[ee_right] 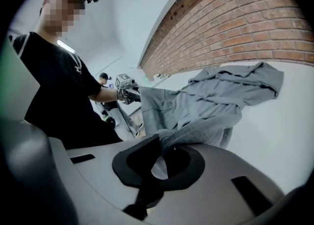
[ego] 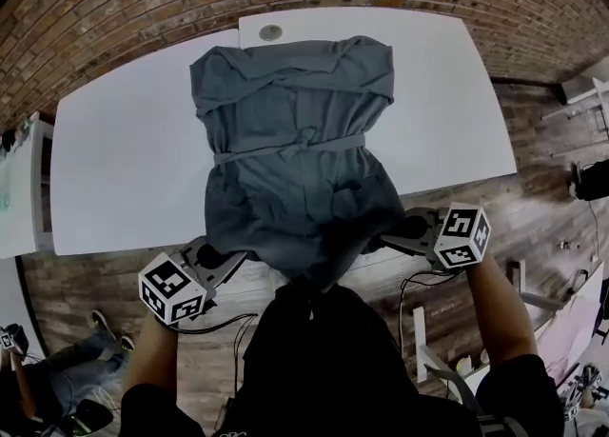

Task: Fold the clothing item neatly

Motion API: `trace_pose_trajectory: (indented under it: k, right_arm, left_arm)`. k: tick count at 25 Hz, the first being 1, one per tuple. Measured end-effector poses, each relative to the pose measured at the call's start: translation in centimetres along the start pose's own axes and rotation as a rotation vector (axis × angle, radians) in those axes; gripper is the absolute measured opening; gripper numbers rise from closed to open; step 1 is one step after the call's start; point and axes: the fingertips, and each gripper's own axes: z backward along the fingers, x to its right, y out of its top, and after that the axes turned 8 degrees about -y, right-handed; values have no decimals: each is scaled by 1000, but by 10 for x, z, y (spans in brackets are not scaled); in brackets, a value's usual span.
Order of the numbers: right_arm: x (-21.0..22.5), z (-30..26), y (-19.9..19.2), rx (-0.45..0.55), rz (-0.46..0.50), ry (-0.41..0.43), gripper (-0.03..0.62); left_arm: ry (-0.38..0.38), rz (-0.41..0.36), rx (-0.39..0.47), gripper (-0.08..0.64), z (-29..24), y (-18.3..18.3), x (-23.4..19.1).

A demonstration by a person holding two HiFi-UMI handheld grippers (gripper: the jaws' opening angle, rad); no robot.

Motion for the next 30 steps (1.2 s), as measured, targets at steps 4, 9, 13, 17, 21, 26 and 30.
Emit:
trace_pose_trajectory:
  k: [4,9,13,17,21,26,30]
  right_arm:
    - [15,14,47,100,2,27,20]
    - [48,22,106,191,2,39,20]
    - [74,17,137,221,-36,27,20]
    - [111,5,167,257,-122,-10,21]
    - [161,-7,191,291,-245,-71,21]
    - [220,-29,208,293,-360,-167,21]
    - [270,-47,204,247,-458,-247,21]
  left_arm:
    - [44,0,68,11,11,42,-17]
    - [124,-24,114,11,20,86,-45]
    - [163,-16,141,11,24,113,-75]
    - [197,8,156,11,24,132,-114]
    - [203,28,147,11,18,147,-159]
    - [174,79,116,11,8,156,-216]
    - [108,162,76,11,-8,152,-258]
